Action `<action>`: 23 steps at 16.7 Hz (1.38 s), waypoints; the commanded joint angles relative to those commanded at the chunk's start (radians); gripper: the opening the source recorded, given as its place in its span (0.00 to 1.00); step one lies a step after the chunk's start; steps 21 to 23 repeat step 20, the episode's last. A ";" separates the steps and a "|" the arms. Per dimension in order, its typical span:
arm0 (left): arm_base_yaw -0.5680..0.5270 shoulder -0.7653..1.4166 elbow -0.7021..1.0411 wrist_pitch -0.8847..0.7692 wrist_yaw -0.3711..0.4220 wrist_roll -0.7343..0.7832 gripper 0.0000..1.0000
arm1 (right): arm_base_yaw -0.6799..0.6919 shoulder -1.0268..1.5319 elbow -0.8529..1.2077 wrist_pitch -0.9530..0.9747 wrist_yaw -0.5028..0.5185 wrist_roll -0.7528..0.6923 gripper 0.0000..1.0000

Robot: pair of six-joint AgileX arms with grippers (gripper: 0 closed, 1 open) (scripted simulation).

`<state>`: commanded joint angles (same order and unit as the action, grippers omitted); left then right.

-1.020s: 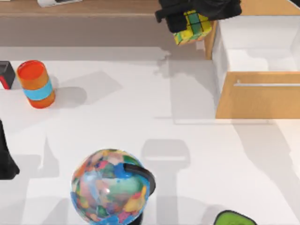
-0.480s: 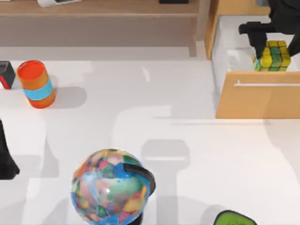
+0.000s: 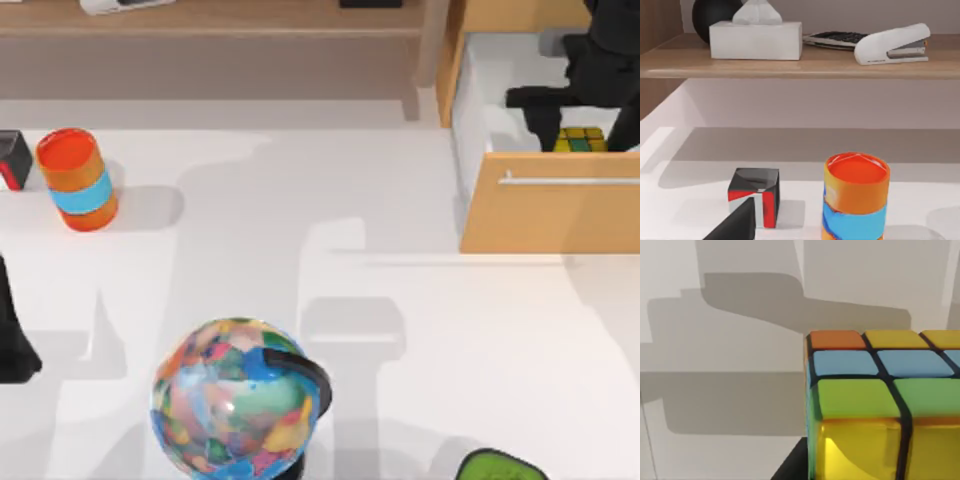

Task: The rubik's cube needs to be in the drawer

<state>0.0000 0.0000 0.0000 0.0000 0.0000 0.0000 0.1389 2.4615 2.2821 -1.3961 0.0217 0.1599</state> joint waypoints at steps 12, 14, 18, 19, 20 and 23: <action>0.000 0.000 0.000 0.000 0.000 0.000 1.00 | 0.000 0.000 0.000 0.000 0.000 0.000 0.83; 0.000 0.000 0.000 0.000 0.000 0.000 1.00 | 0.000 0.000 0.000 0.000 0.000 0.000 0.98; 0.000 0.000 0.000 0.000 0.000 0.000 1.00 | 0.000 0.000 0.000 0.000 0.000 0.000 1.00; 0.000 0.000 0.000 0.000 0.000 0.000 1.00 | 0.000 0.000 0.000 0.000 0.000 0.000 1.00; 0.000 0.000 0.000 0.000 0.000 0.000 1.00 | 0.000 0.000 0.000 0.000 0.000 0.000 1.00; 0.000 0.000 0.000 0.000 0.000 0.000 1.00 | 0.000 0.000 0.000 0.000 0.000 0.000 1.00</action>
